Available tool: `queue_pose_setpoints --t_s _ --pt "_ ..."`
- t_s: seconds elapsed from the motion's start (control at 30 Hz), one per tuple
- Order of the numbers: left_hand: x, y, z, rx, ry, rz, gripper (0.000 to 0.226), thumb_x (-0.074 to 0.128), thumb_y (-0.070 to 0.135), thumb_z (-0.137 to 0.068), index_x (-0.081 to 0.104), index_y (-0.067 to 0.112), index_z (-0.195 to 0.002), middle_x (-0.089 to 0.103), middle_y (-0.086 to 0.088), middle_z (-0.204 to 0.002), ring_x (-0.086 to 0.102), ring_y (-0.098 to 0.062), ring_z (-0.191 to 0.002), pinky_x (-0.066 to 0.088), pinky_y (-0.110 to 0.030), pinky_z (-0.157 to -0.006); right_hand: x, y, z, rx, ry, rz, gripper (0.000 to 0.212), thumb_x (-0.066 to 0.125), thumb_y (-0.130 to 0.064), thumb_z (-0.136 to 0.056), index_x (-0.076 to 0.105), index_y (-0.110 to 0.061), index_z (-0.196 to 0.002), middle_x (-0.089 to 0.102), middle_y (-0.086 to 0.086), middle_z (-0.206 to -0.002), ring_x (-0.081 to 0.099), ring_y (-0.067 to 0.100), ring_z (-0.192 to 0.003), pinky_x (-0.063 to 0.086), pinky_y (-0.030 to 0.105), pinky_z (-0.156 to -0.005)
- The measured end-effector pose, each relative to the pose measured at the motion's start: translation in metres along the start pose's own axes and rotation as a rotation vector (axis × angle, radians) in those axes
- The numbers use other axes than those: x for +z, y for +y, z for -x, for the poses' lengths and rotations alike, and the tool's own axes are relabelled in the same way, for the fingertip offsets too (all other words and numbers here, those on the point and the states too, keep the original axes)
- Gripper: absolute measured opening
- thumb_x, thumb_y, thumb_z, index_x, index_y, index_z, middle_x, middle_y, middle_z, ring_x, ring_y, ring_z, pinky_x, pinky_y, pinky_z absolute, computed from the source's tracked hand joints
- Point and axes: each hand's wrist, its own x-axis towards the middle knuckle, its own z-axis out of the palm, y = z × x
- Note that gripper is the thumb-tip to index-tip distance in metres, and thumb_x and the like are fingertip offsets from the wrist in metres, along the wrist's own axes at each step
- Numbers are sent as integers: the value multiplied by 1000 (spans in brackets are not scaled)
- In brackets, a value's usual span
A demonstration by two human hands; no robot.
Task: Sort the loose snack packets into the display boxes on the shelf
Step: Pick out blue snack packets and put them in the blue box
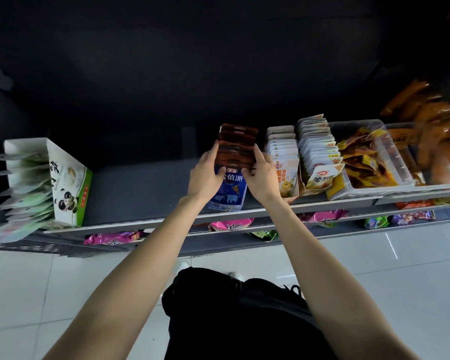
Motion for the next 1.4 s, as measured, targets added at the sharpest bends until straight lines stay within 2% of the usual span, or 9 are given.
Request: queue_pose_setpoints --t_s 0.17,0.33,0.5,0.67,0.8,0.93,1.07,1.2,1.4 --pt "-11 -14 9 -36 176 -11 59 64 20 -87 36 20 -140 52 -5 -126 64 -19 -90 49 -40 -88 5 -10 -10 -67 36 2 58 61 -5 -87 37 -8 -140 50 14 -125 61 24 -98 53 37 -88" --pt "-18 -22 11 11 261 19 22 71 17 -81 62 11 -100 64 -1 -91 57 -7 -74 52 -27 -71 16 -11 -4 -113 64 -18 40 68 -6 -82 48 -9 -116 56 10 -113 62 22 -90 56 37 -78" --pt "-28 -19 1 116 319 177 18 68 13 -84 65 9 -101 65 -2 -91 62 -7 -75 56 -28 -71 0 -17 -19 -131 133 -53 34 68 -9 -84 54 -7 -115 61 8 -98 60 15 -80 54 31 -75" --pt "-24 -17 -12 -96 234 195 49 69 14 -83 50 15 -127 59 -5 -115 63 -11 -93 52 -33 -87 2 -16 -24 -74 26 15 49 65 -6 -85 46 -10 -130 56 14 -120 62 25 -99 53 35 -85" --pt "-25 -17 -13 -49 178 211 47 61 18 -89 47 15 -134 53 -9 -125 57 -18 -110 49 -39 -96 5 -12 -22 -127 46 20 45 62 -12 -88 48 -10 -131 56 13 -121 61 25 -102 53 33 -85" --pt "-25 -10 -14 -52 130 191 44 50 23 -96 42 18 -139 50 -11 -127 58 -21 -107 50 -31 -91 5 -21 -29 -172 26 33 42 53 -16 -94 46 -12 -136 51 14 -128 57 26 -109 48 31 -90" --pt "-26 -12 -17 19 180 141 35 45 20 -98 52 19 -133 54 -12 -120 59 -21 -101 50 -24 -84 0 -27 -43 -171 43 84 35 51 -20 -96 53 -12 -130 54 17 -123 61 30 -100 48 31 -85" --pt "-35 -18 -28 43 155 76 30 56 21 -93 59 16 -122 64 -9 -114 61 -24 -100 52 -39 -86 -7 -28 -53 -148 -3 161 32 53 -23 -95 56 -14 -125 62 13 -116 61 27 -102 47 31 -83" --pt "-43 -3 -41 29 92 -90 25 60 19 -91 59 7 -112 66 -7 -112 62 -22 -101 45 -27 -81 -8 -36 -55 -157 25 336 22 53 -21 -94 64 -12 -111 65 10 -110 63 27 -96 47 31 -77"
